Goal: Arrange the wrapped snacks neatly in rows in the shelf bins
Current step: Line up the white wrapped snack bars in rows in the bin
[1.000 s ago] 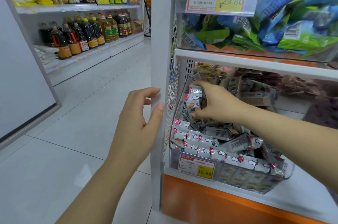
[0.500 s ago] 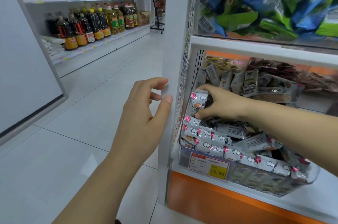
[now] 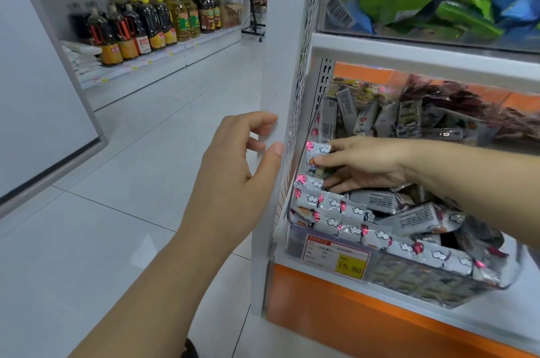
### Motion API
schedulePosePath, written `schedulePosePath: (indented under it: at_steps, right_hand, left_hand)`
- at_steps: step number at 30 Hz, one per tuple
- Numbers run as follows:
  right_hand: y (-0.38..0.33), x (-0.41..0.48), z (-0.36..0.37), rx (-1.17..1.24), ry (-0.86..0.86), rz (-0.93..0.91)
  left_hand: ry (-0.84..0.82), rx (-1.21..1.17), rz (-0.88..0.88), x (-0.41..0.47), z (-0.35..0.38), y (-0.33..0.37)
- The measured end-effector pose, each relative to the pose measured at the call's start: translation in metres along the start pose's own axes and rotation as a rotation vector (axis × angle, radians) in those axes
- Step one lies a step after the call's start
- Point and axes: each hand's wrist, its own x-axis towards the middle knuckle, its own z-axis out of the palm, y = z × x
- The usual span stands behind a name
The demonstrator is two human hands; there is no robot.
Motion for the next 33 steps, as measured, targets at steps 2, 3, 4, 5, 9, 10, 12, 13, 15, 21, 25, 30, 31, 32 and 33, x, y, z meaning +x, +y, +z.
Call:
schedulePosePath:
  at_steps: [2,3,4,5,9,10,12,13,15,21,25,30,31,32,33]
  right_hand:
    - [0.002,0.003,0.004,-0.041,0.013,0.013]
    - [0.003,0.004,0.006,-0.067,0.022,0.008]
    - [0.004,0.006,0.008,-0.114,0.037,-0.008]
    - [0.005,0.007,0.01,-0.176,0.059,-0.025]
    - [0.003,0.006,0.013,-0.378,0.16,-0.09]
    - [0.001,0.006,0.012,-0.363,0.147,-0.081]
    - [-0.003,0.003,0.01,-0.34,0.101,-0.062]
    - [-0.005,0.0,0.009,-0.365,0.089,-0.058]
    - [-0.01,-0.01,0.003,-0.479,0.091,-0.075]
    - [-0.018,-0.077,-0.01,-0.928,0.271,-0.314]
    - [0.008,-0.122,-0.016,-0.947,0.398,-0.407]
    - [0.049,-0.14,-0.023,-1.197,0.414,-0.342]
    - [0.056,-0.139,-0.022,-1.231,0.449,-0.353]
    - [0.062,-0.139,-0.022,-1.242,0.488,-0.379]
    - [0.066,-0.14,-0.022,-1.223,0.527,-0.413]
  left_hand:
    - [0.005,-0.013,-0.01,0.0,0.001,0.0]
    - [0.004,-0.015,-0.013,0.0,0.001,0.0]
    - [0.002,-0.017,-0.014,0.0,0.002,0.001]
    - [0.001,-0.019,-0.014,0.0,0.002,0.001]
    - [0.001,-0.025,-0.022,0.0,0.001,0.001]
    - [0.0,-0.024,-0.02,0.0,0.001,0.001]
    - [0.001,-0.02,-0.014,0.0,0.001,0.002]
    - [0.001,-0.017,-0.01,0.0,0.001,0.002]
    - [0.0,-0.008,0.002,0.0,0.001,0.004]
    - [-0.003,0.067,0.11,-0.005,0.004,0.006]
    - [-0.063,0.08,0.162,-0.013,0.011,0.012]
    - [-0.219,0.112,0.176,-0.018,0.032,0.025]
    - [-0.247,0.126,0.178,-0.017,0.038,0.027]
    - [-0.272,0.141,0.177,-0.017,0.043,0.028]
    - [-0.297,0.154,0.171,-0.016,0.049,0.029]
